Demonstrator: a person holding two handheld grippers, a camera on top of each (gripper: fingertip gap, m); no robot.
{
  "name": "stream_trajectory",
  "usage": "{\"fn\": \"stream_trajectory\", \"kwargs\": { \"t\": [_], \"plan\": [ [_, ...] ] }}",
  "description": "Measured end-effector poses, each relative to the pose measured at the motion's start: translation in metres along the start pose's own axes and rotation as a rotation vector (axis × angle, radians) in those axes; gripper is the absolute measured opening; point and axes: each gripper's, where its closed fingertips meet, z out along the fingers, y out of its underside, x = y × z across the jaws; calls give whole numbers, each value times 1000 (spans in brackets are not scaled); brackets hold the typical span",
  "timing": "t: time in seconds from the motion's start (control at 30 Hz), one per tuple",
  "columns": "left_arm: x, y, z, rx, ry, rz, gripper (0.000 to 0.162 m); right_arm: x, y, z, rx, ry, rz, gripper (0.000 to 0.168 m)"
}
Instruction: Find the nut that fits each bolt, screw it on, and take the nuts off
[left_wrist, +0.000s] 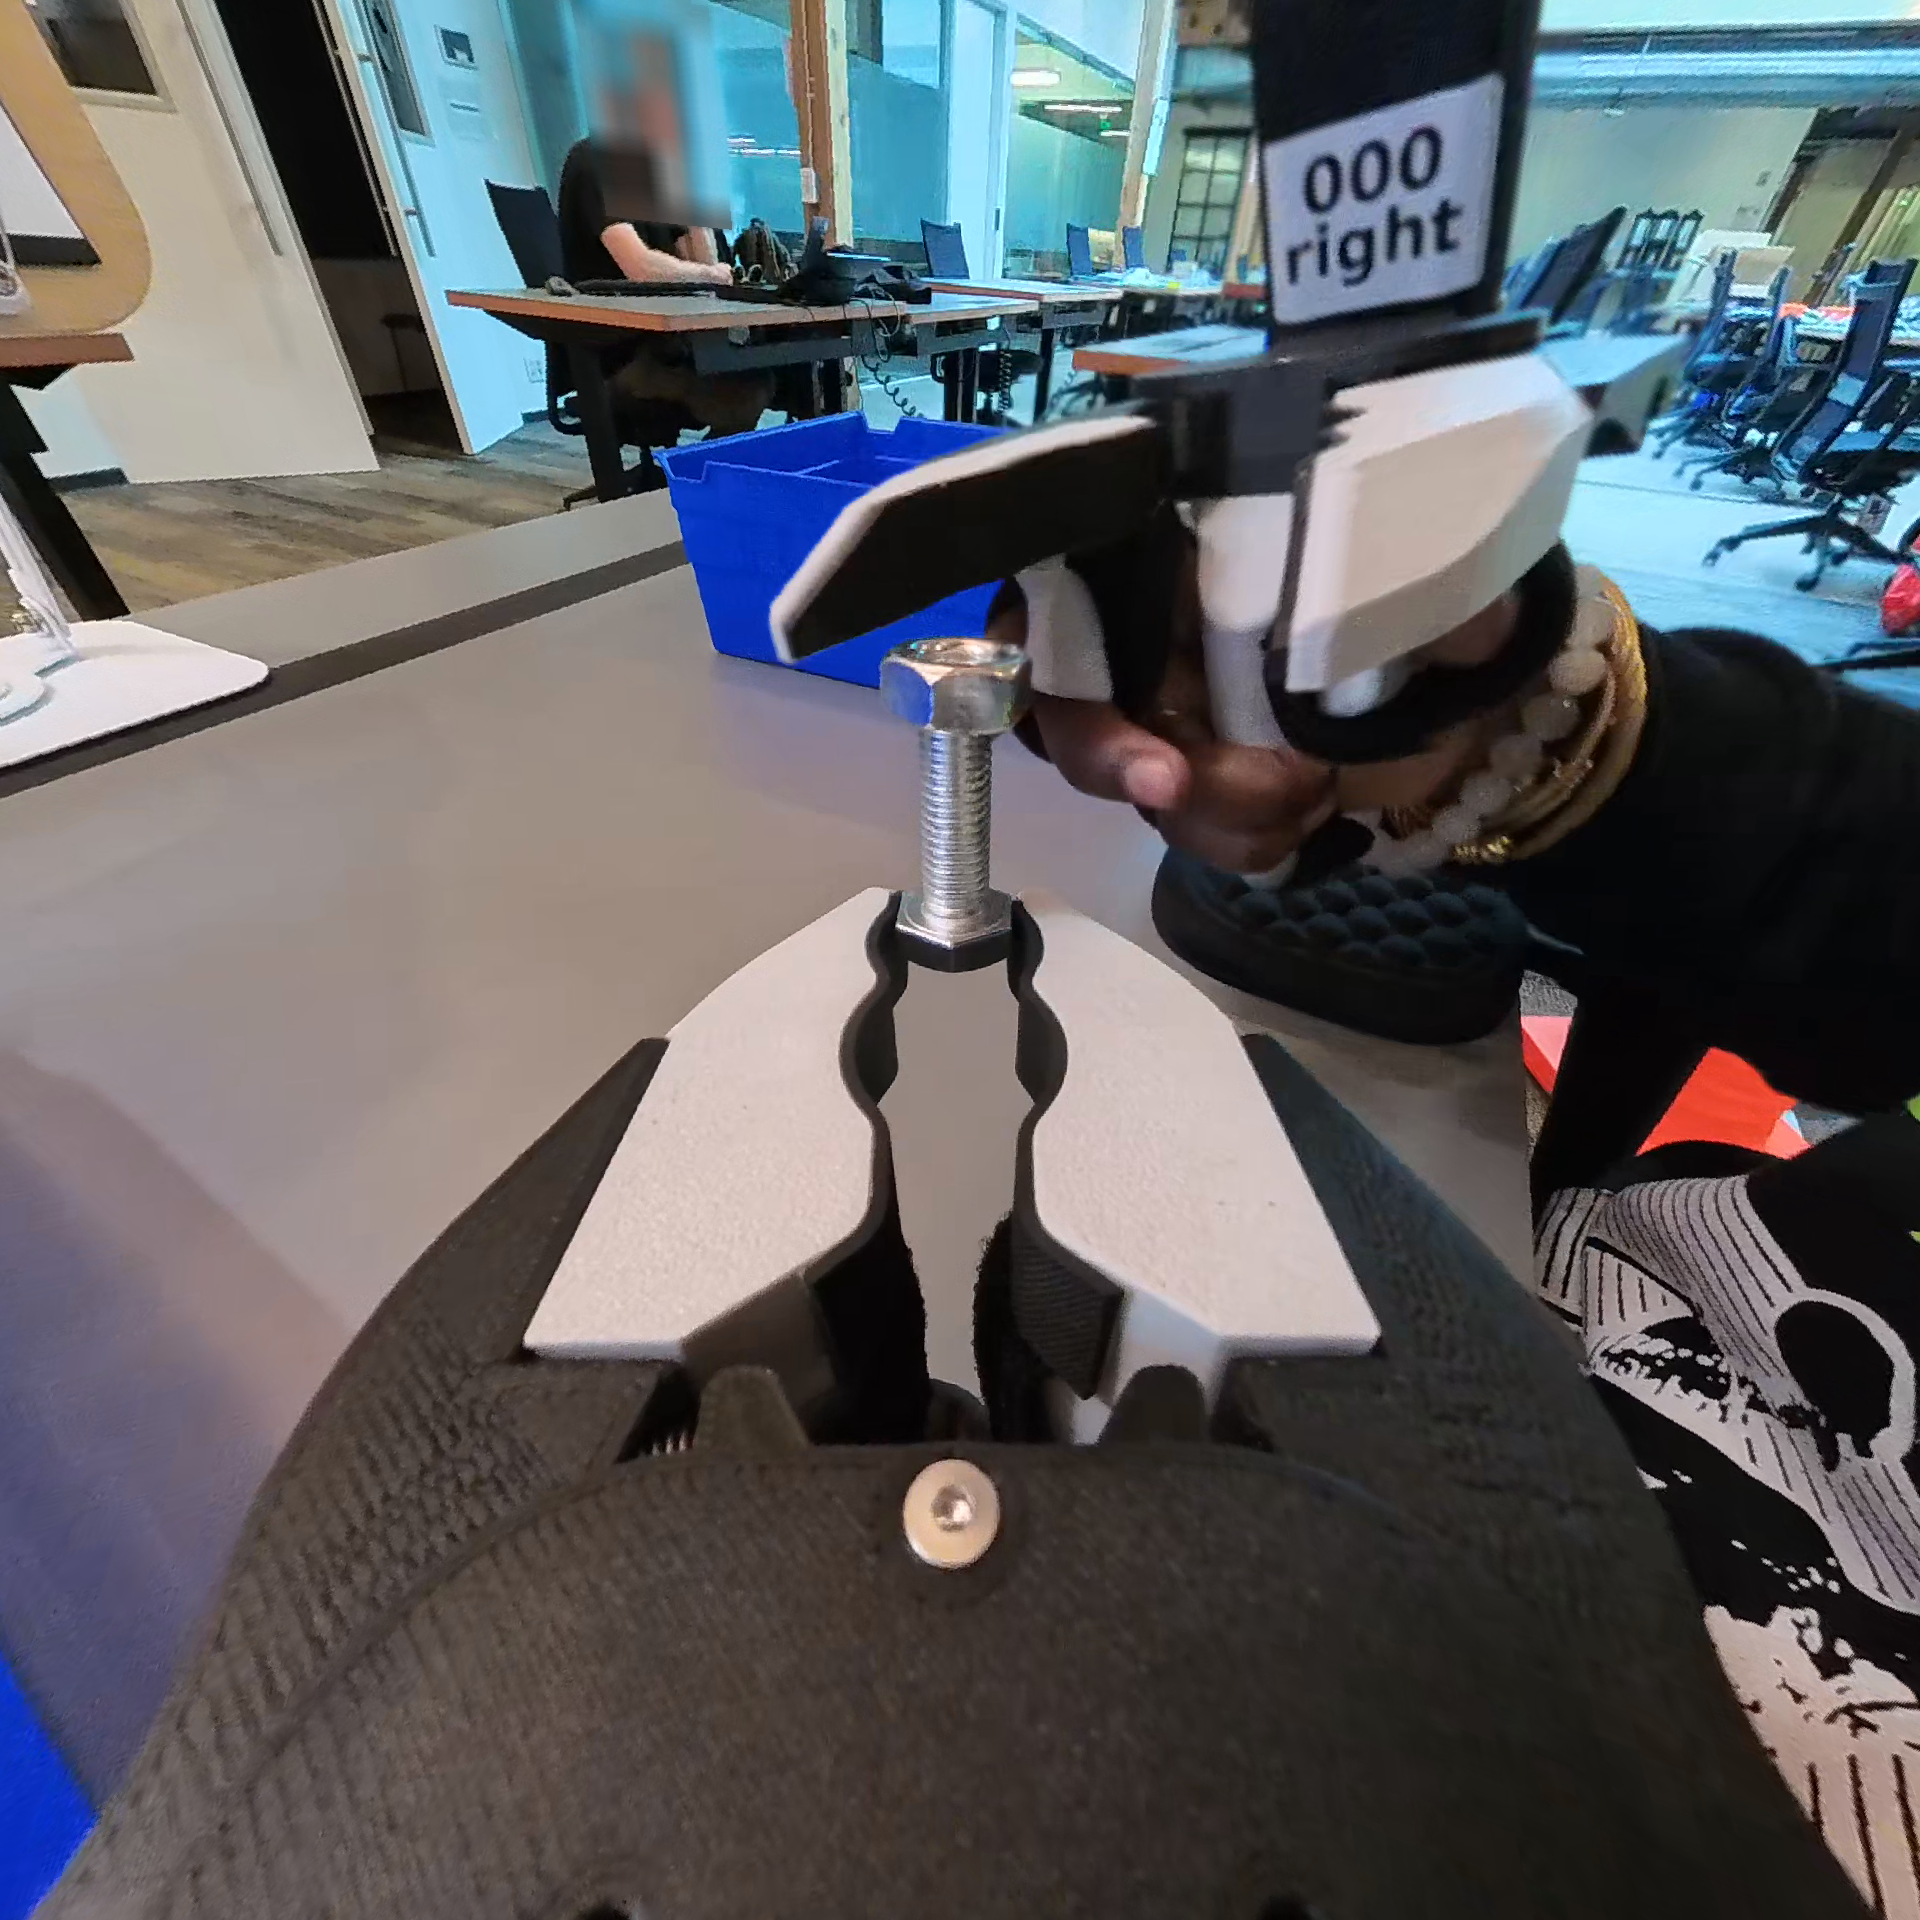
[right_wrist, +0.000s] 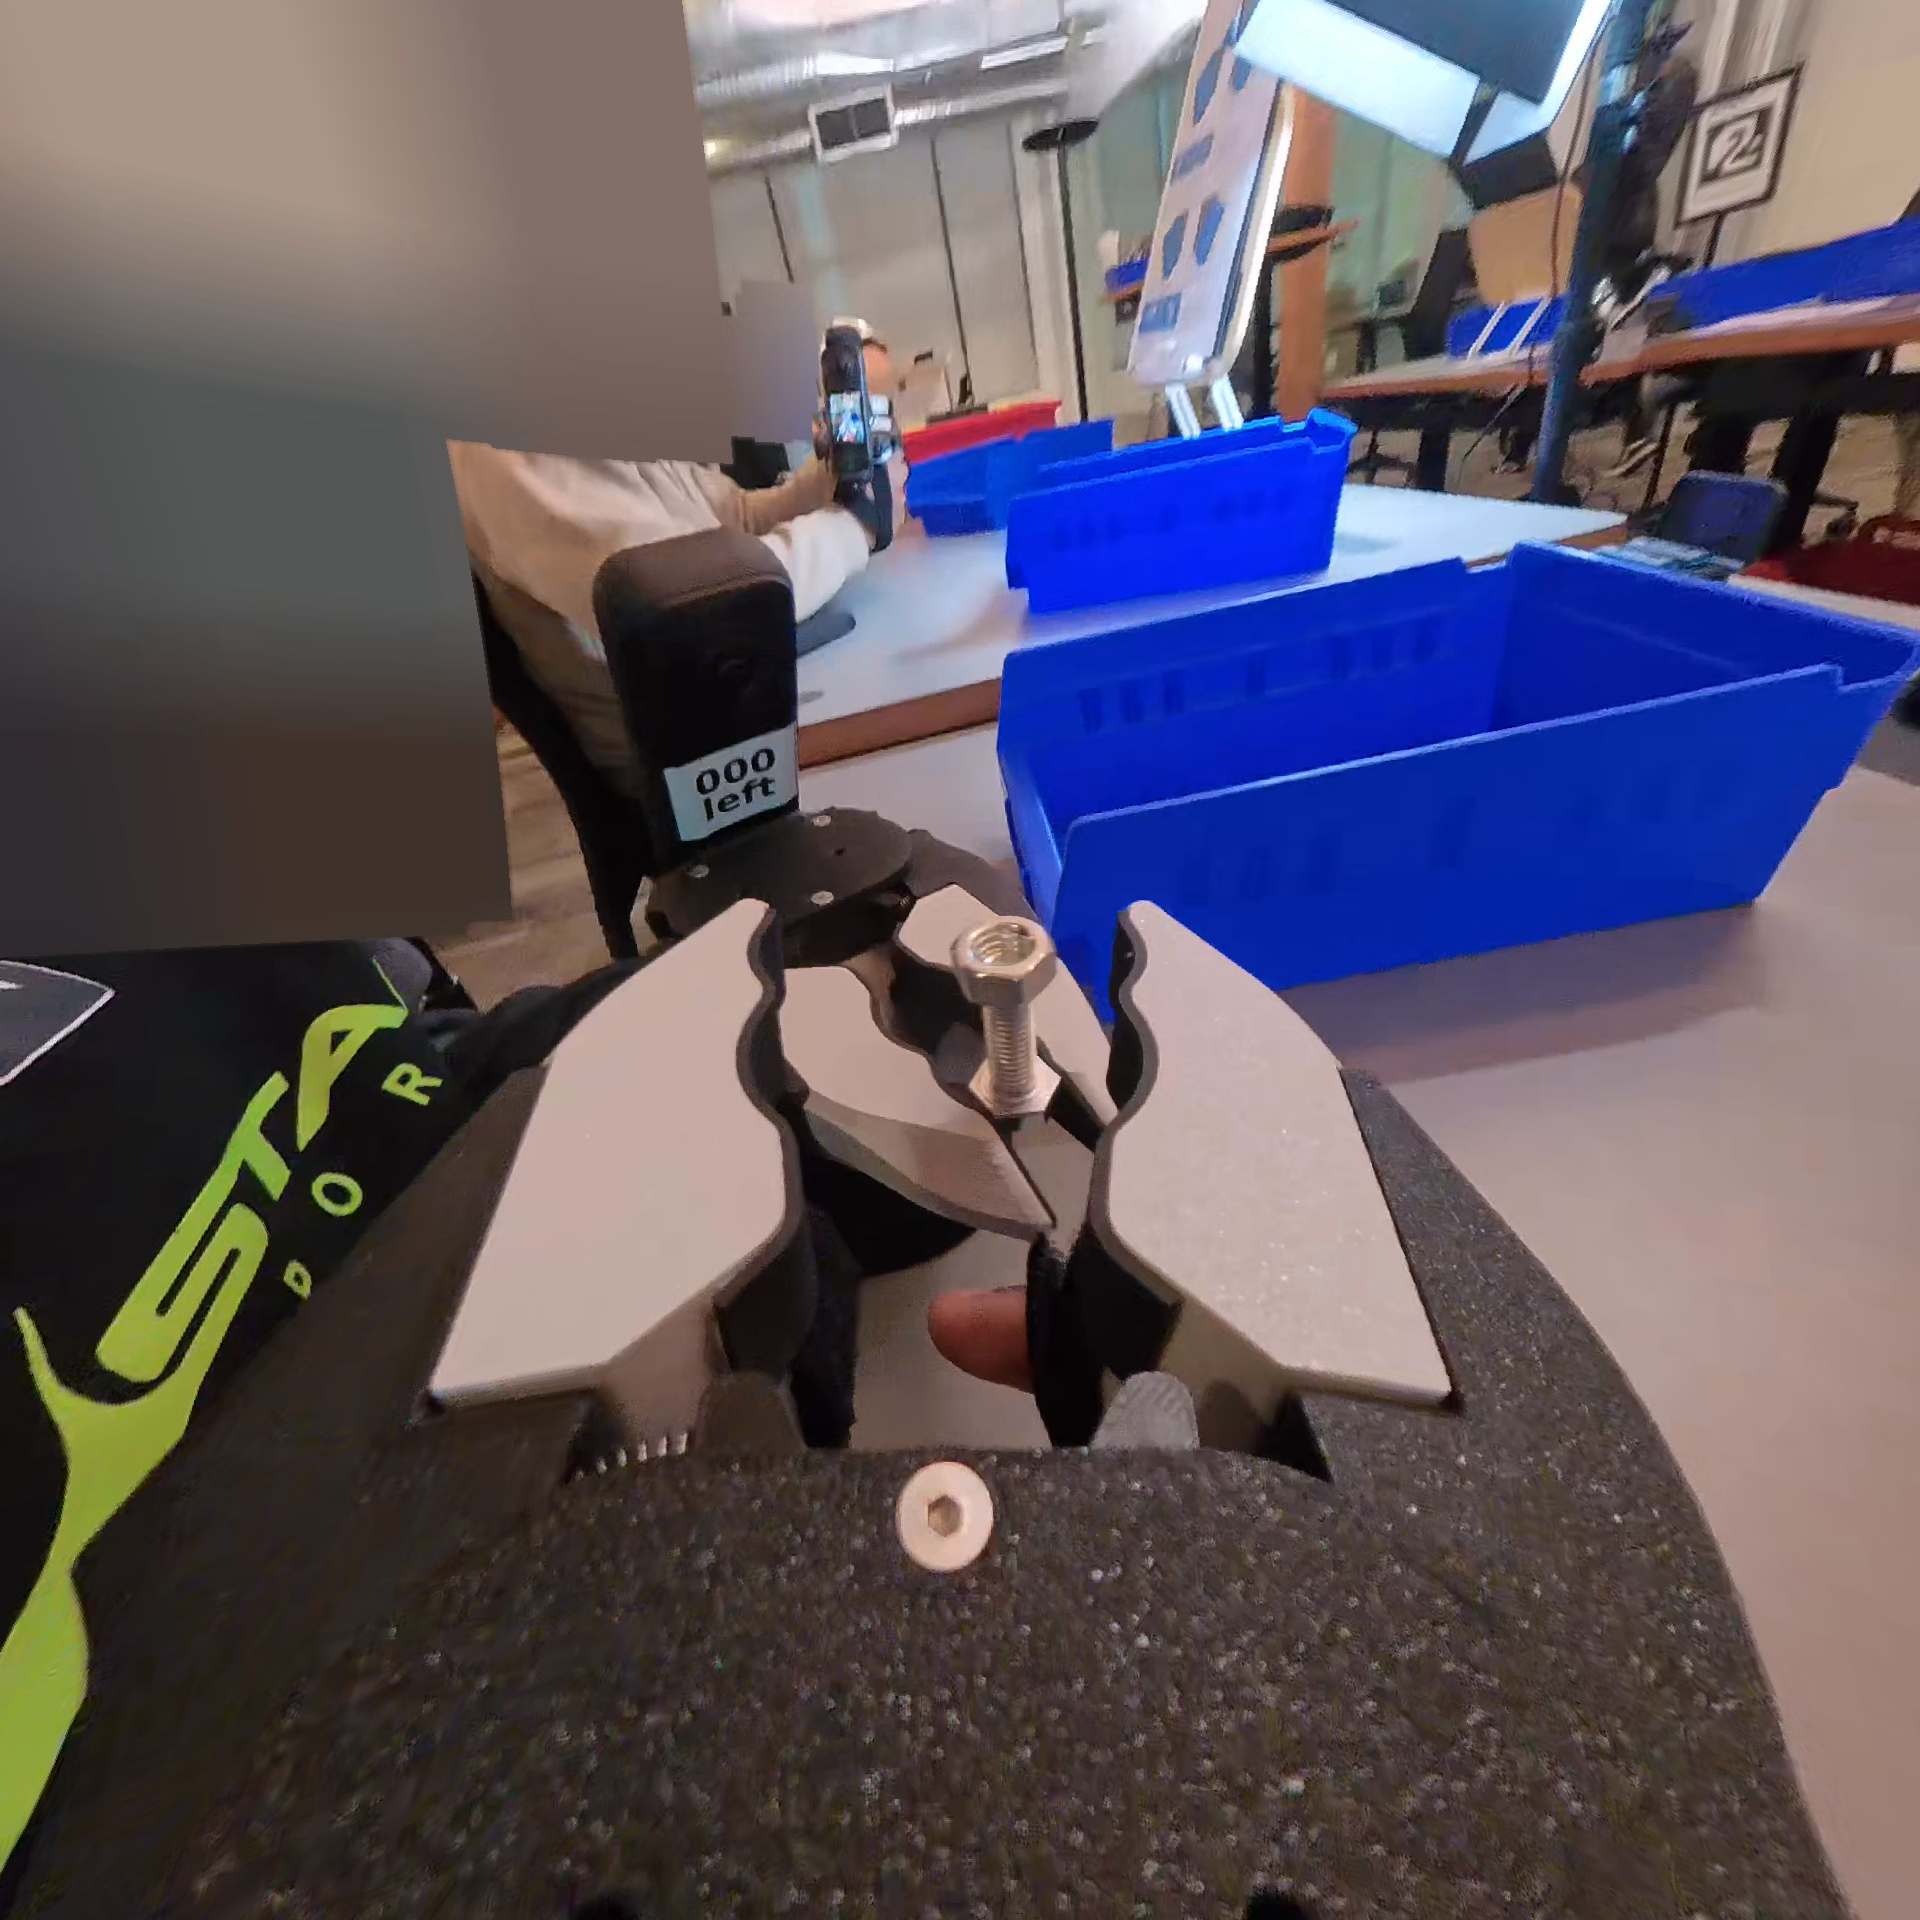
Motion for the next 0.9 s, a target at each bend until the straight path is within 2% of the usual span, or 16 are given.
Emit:
{"fn": "stream_trajectory", "kwargs": {
  "t": [0.53,0.73,0.9],
  "plan": [
    [-5,-1,-1,9,-23,-28,19,-5,4,-7,29,78,-30,48],
    [-3,1,0,-4,-19,-9,19,-1,1,0,46,79,-38,58],
    [-5,1,0,-5,-28,-16,18,-3,2,4,43,67,-44,55]
  ]
}}
